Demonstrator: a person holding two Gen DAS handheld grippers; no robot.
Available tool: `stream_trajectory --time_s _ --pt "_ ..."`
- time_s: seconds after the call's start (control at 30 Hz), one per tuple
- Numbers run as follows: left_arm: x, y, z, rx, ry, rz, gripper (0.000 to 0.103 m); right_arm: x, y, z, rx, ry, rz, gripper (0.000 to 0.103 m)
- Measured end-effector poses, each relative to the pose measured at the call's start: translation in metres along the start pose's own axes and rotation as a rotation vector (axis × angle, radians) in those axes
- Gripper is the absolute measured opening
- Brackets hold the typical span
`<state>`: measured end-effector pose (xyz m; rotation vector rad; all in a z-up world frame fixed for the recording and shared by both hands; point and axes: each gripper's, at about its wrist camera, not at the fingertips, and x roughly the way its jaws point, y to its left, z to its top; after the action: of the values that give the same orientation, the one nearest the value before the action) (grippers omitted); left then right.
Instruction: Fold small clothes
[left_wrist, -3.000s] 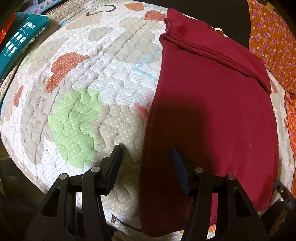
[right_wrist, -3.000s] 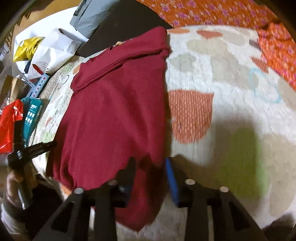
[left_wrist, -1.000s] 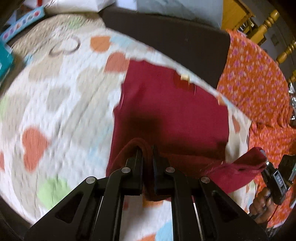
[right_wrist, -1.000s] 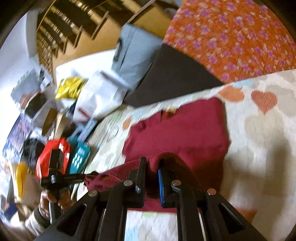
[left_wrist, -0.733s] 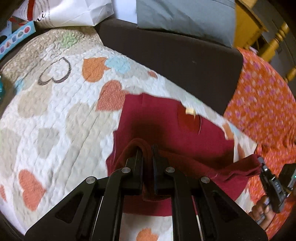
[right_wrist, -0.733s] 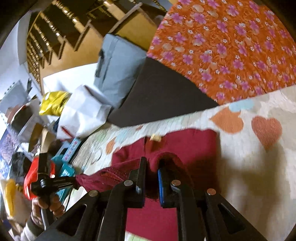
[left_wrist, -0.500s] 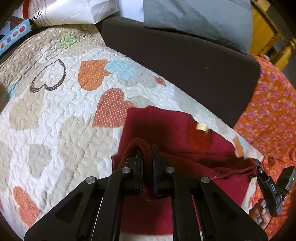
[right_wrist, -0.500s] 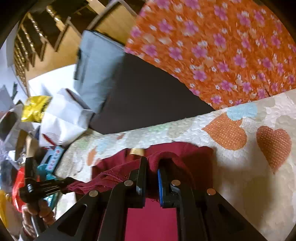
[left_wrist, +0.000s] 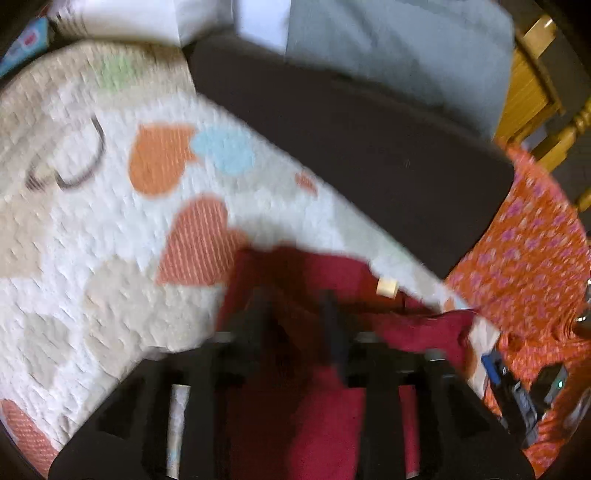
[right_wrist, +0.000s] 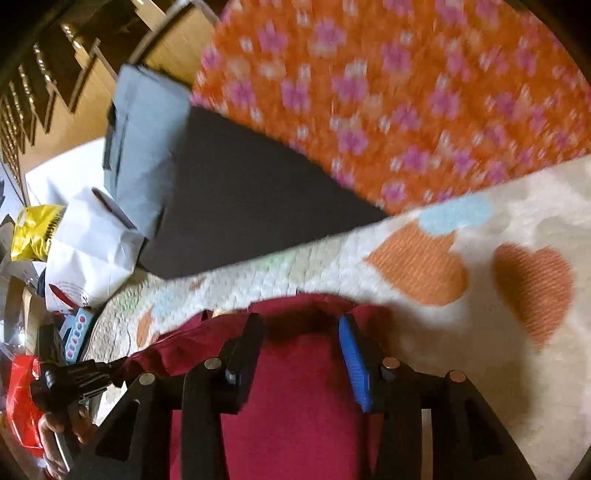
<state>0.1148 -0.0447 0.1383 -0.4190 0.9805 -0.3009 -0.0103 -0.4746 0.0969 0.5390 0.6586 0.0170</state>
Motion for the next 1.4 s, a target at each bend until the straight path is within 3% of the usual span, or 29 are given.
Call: stream_trajectory --time_s 0.03,0.1,0.2,0.27,0.4,0.43,0.47,0.5,0.63,0.83,0.97,1.13,1.4 --pt "-0.009 -0.001 0.001 0.001 -0.052 0.007 0.066 -0.004 0.003 0.000 -0.018 0.000 0.000 0.041" --pt "-0.019 -0.002 0.000 0.002 -0.107 -0.009 0.068 -0.005 0.012 0.000 -0.081 0.005 -0.022 0.041" --pt "-0.007 -0.010 -0.004 0.041 -0.053 -0.013 0.068 0.010 0.023 -0.003 -0.164 0.021 -0.086 0.041" --pt "0.007 -0.013 -0.007 0.063 -0.034 0.036 0.068 0.028 0.027 -0.004 -0.207 0.051 -0.156 0.041" --pt "0.035 -0.010 -0.020 0.077 0.031 0.095 0.068 0.069 0.027 -0.008 -0.255 0.149 -0.169 0.040" --pt "0.042 -0.009 -0.023 0.084 0.045 0.113 0.068 0.075 0.026 -0.008 -0.266 0.154 -0.182 0.032" --pt "0.046 -0.009 -0.025 0.094 0.054 0.132 0.068 0.079 0.024 -0.008 -0.272 0.151 -0.209 0.009" --pt "0.051 -0.008 -0.027 0.107 0.059 0.159 0.068 0.078 0.021 -0.007 -0.259 0.144 -0.206 0.008" --pt "0.059 -0.004 -0.030 0.113 0.057 0.214 0.068 0.063 0.010 -0.002 -0.218 0.074 -0.211 0.007" --pt "0.071 -0.006 -0.038 0.156 0.074 0.278 0.068 0.082 -0.001 -0.010 -0.187 0.151 -0.244 0.008" --pt "0.069 -0.008 -0.039 0.160 0.073 0.280 0.068 0.056 0.014 -0.008 -0.223 0.105 -0.252 0.018" --pt "0.069 -0.011 -0.042 0.163 0.077 0.286 0.068 0.033 0.038 -0.020 -0.312 0.098 -0.249 0.020" --pt "0.058 -0.016 -0.044 0.161 0.075 0.274 0.068 0.036 0.051 -0.038 -0.335 0.154 -0.273 0.020"
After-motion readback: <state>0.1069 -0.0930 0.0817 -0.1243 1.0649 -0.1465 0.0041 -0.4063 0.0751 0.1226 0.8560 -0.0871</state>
